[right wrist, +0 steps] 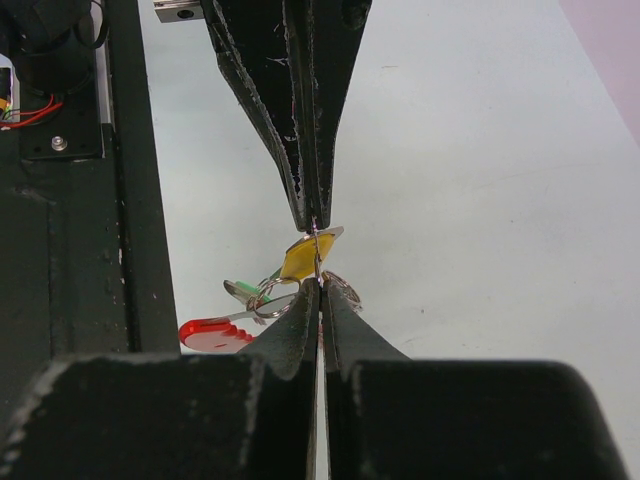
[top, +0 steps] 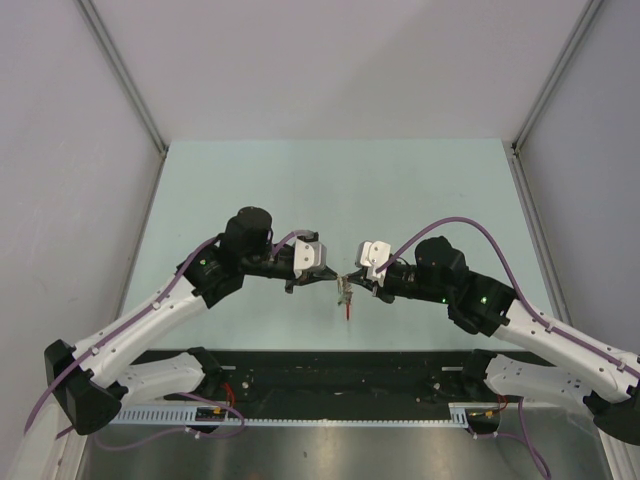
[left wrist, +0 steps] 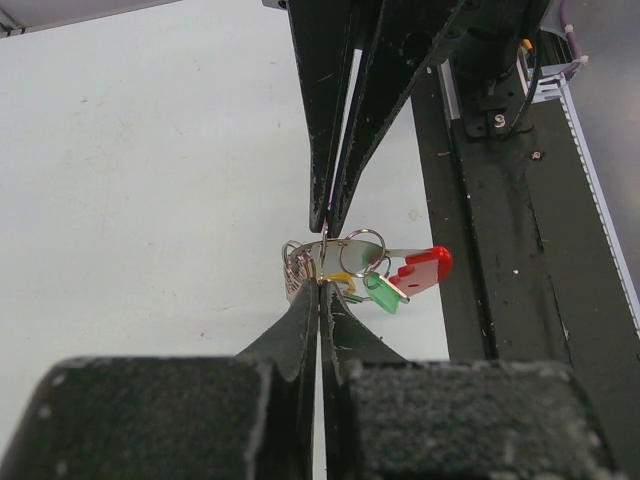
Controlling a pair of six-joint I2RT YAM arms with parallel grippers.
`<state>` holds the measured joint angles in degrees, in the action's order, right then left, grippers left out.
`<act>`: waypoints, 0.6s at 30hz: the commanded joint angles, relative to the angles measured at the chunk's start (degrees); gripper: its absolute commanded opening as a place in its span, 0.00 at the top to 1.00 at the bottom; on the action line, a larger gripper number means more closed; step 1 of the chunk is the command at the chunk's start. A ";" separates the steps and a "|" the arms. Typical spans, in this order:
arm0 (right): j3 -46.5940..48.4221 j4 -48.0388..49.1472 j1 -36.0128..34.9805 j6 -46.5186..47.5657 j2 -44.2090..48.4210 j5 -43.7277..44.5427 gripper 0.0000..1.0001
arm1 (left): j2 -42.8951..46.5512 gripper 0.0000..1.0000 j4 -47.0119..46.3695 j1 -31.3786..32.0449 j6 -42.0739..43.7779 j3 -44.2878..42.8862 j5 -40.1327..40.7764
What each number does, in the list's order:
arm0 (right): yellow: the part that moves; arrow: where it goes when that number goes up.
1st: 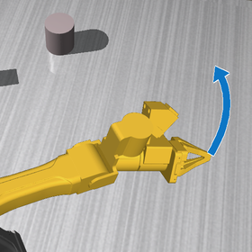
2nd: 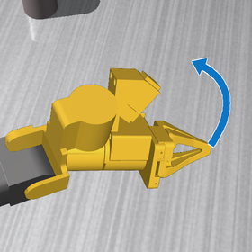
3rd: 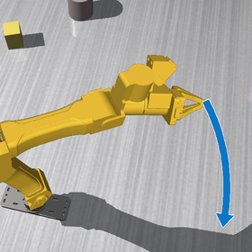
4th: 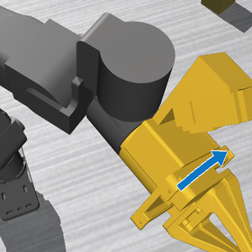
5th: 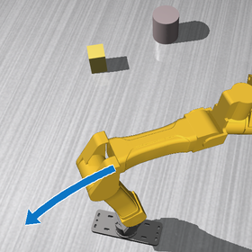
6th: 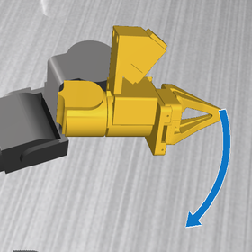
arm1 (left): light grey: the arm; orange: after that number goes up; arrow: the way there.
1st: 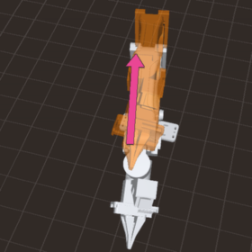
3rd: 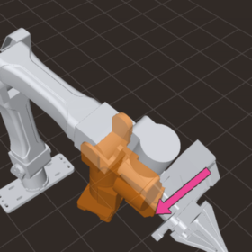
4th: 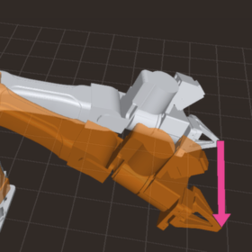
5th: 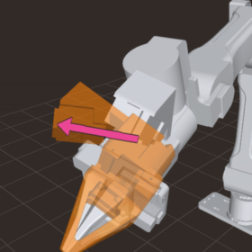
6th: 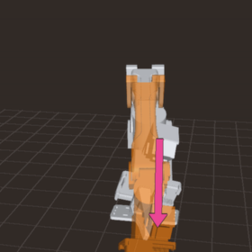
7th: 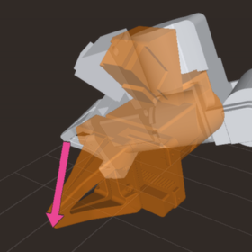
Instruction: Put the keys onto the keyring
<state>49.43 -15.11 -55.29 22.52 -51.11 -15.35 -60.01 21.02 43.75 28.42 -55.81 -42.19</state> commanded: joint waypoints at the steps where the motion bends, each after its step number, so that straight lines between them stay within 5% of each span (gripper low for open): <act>1: 1.55 3.86 -0.35 -0.38 0.49 -0.03 1.00 | -0.02 1.00 -1.06 0.29 -0.48 -0.70 -1.57; 18: 1.55 3.95 -0.96 0.15 -0.66 -1.26 1.00 | -1.34 1.00 -0.27 1.08 -0.92 -1.49 -2.36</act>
<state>49.43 -15.66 -55.44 22.57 -51.77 -15.35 -61.04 21.19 43.83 28.03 -55.81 -42.15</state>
